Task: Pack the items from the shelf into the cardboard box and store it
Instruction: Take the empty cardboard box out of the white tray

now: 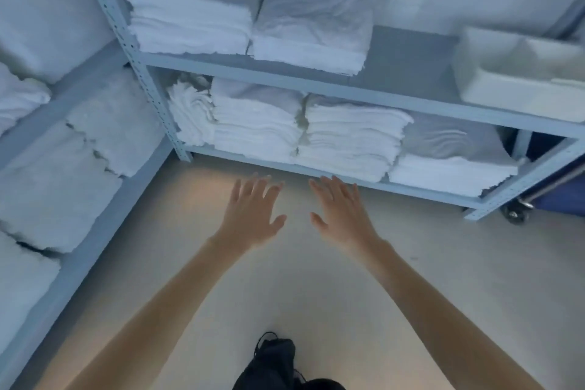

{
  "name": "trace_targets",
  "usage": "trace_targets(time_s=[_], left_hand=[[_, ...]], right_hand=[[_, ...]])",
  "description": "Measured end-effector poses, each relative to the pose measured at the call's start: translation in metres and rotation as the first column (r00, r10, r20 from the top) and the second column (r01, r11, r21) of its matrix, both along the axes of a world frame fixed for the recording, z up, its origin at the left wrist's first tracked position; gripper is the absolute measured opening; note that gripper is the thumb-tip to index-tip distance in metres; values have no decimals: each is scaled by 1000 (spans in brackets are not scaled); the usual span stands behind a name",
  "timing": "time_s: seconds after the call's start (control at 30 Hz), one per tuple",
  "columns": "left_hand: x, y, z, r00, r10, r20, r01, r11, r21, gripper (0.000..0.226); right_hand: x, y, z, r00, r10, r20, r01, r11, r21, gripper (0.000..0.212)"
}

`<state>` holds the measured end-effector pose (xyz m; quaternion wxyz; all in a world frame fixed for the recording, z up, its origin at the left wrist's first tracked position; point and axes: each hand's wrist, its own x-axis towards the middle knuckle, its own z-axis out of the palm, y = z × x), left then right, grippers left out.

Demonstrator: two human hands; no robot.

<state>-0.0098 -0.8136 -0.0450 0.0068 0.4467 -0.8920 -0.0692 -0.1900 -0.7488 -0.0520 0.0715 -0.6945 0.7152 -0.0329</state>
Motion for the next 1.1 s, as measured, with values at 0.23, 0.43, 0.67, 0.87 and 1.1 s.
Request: trace_targets(time_s=[0.23,0.43,0.67,0.87,1.1], left_hand=[[-41,-35,2,970,-242,-9,242,970,31,65],[-85,-48,1,922,-388,-9,388,920,54,66],[-167,-43,-6,868,-497,-25,497,864,79,66],[-267,-28,-5,833,-552,-48,554,831,55,65],[-395,5,5,798,-586,-140,586,809,-40,59]], right_hand=[[-22,4,4,978,-210,14,211,977,-38,64],[-50,19,4,926,-377,20,378,926,-19,64],[-113,37,5,870,-492,13,492,870,-17,63],[-205,63,6,824,-565,44,566,823,-40,64],[-322,89,14,821,-568,63,572,815,-96,63]])
